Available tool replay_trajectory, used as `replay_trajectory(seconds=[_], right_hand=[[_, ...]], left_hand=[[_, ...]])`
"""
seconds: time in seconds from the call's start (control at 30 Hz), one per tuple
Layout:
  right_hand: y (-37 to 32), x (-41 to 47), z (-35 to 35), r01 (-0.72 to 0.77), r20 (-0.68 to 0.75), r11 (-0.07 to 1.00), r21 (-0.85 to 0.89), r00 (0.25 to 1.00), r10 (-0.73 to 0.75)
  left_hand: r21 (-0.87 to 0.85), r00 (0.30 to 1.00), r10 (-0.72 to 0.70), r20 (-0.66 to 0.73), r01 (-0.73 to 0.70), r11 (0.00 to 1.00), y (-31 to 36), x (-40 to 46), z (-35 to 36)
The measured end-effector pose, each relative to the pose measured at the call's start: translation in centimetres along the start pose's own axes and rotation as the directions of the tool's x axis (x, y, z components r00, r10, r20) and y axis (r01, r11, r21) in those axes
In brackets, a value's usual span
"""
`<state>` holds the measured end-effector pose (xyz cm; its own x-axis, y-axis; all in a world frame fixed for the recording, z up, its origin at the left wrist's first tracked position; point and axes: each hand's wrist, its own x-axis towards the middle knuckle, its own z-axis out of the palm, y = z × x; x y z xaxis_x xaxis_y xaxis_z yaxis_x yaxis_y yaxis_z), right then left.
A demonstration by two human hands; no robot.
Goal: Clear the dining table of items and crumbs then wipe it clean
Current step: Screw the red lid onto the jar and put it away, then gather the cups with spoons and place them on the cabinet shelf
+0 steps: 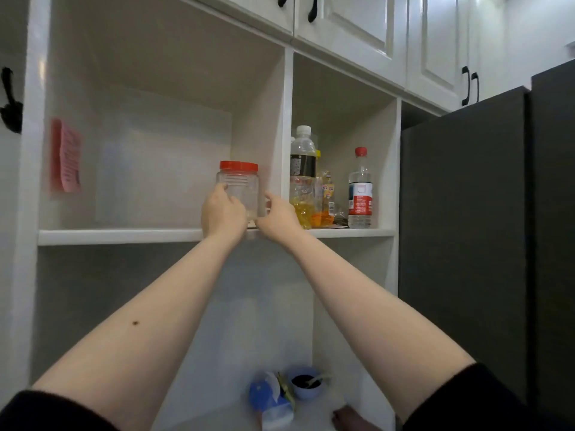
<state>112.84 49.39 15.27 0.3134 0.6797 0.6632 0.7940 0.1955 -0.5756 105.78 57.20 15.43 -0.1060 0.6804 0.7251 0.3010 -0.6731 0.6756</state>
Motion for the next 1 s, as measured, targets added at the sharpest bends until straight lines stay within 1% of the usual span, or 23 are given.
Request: replay_trajectory(seconds=[0.1,0.17,0.27,0.37,0.43,0.5,0.53,0.57,0.6,0.67,0.73,0.77,0.9,1.0], right_hand=[[-0.2,-2.1,-1.7,-0.016,-0.052,1.000,-0.005,0.999,0.015],[0.2,-3.9,-3.2,-0.027,-0.099,0.998,-0.061,0.995,0.021],[0.8,-7.5,-6.0,-0.069,-0.173,0.991,-0.115,0.984,0.048],[2.1,-12.3,-9.2,-0.174,-0.235,0.970,-0.167,0.963,0.132],[3.2,-15.8,-11.8,-0.249,-0.288,0.941,-0.231,0.941,0.178],[4.0,-19.7,-14.7,-0.338,-0.349,0.899,-0.278,0.908,0.233],[4.3,-22.7,-17.1,-0.401,-0.397,0.862,-0.309,0.878,0.266],[4.6,-23.9,-18.0,-0.426,-0.407,0.847,-0.319,0.868,0.284],[4.7,-26.2,-19.8,-0.483,-0.442,0.810,-0.332,0.838,0.319],[4.4,-31.4,-23.7,-0.579,-0.535,0.741,-0.340,0.767,0.354],[3.0,-37.6,-28.1,-0.688,-0.647,0.661,-0.300,0.656,0.389],[2.5,-39.8,-29.6,-0.719,-0.675,0.634,-0.284,0.620,0.400],[-1.8,-51.0,-35.6,-0.845,-0.821,0.491,-0.210,0.425,0.380],[-5.7,-58.7,-38.7,-0.906,-0.889,0.403,-0.127,0.284,0.358]], left_hand=[[-0.123,0.998,0.062,-0.025,-0.064,0.990,1.0,-2.0,0.3],[-0.201,0.993,0.113,-0.029,-0.116,0.973,1.6,-3.8,0.8],[-0.318,0.985,0.169,0.025,-0.153,0.936,3.3,-7.3,1.8],[-0.433,0.966,0.200,0.164,-0.112,0.894,6.0,-12.6,3.4],[-0.486,0.940,0.191,0.282,-0.032,0.873,8.3,-16.6,4.4],[-0.527,0.896,0.214,0.390,0.026,0.849,10.7,-21.0,5.2],[-0.565,0.863,0.246,0.441,0.053,0.823,12.7,-24.1,5.6],[-0.585,0.848,0.261,0.461,0.069,0.808,13.4,-25.3,5.9],[-0.617,0.824,0.294,0.484,0.084,0.783,14.9,-27.6,6.1],[-0.651,0.753,0.347,0.559,0.140,0.746,18.4,-32.5,5.9],[-0.690,0.650,0.430,0.626,0.204,0.695,22.8,-38.8,5.2],[-0.695,0.615,0.453,0.646,0.227,0.682,24.2,-40.9,4.7],[-0.719,0.456,0.563,0.689,0.337,0.608,31.1,-51.8,0.4],[-0.721,0.346,0.636,0.690,0.412,0.558,35.3,-59.1,-4.3]])
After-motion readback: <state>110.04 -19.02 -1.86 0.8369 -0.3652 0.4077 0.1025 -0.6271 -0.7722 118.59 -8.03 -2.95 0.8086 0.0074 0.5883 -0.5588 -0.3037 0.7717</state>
